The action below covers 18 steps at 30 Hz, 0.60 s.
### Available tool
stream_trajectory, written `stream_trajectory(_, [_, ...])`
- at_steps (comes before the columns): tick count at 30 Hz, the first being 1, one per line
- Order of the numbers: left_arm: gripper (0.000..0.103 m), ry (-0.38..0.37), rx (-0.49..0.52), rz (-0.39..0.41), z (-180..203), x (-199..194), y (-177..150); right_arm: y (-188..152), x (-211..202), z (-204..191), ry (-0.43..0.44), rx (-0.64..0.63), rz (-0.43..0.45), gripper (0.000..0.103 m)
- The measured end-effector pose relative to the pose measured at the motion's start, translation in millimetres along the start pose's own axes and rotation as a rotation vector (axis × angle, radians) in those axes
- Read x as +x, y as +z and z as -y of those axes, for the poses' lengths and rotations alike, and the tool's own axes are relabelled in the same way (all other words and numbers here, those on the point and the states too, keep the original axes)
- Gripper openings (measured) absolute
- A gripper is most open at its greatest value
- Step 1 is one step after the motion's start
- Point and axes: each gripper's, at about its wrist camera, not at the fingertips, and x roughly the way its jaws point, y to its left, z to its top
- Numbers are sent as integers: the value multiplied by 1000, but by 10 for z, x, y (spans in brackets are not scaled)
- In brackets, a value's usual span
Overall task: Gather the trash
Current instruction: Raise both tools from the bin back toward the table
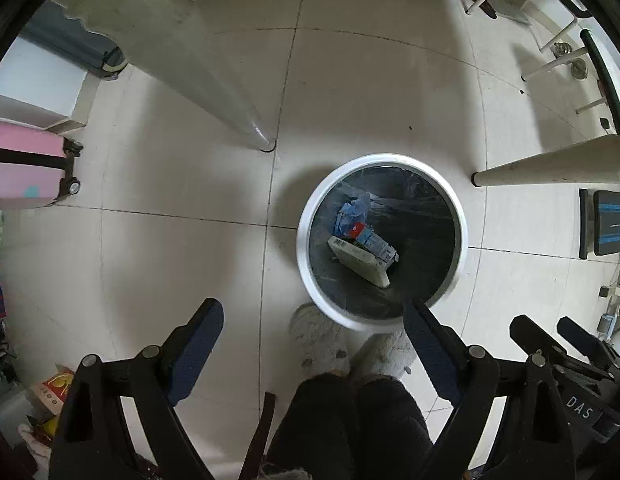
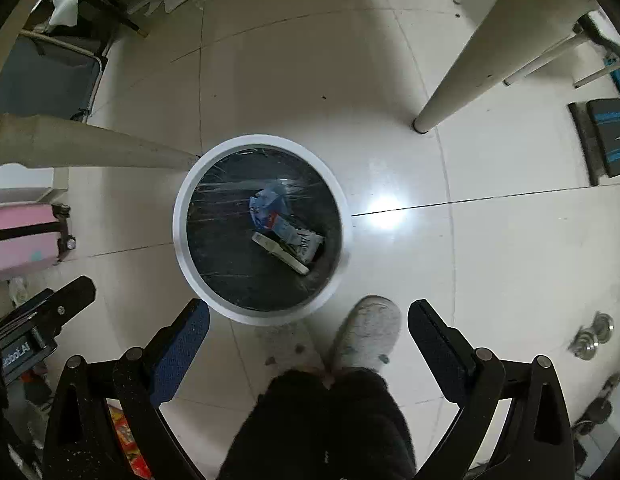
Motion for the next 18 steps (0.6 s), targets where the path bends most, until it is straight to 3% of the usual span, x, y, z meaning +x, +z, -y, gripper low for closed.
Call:
stream_trajectory(9, [92, 5, 17, 22, 28, -642, -172, -198, -644, -109, -19, -30, 22, 101])
stream_trajectory(18, [92, -35, 31, 57, -11, -1521, -387, -424, -1696, -214, 2, -39, 58, 101])
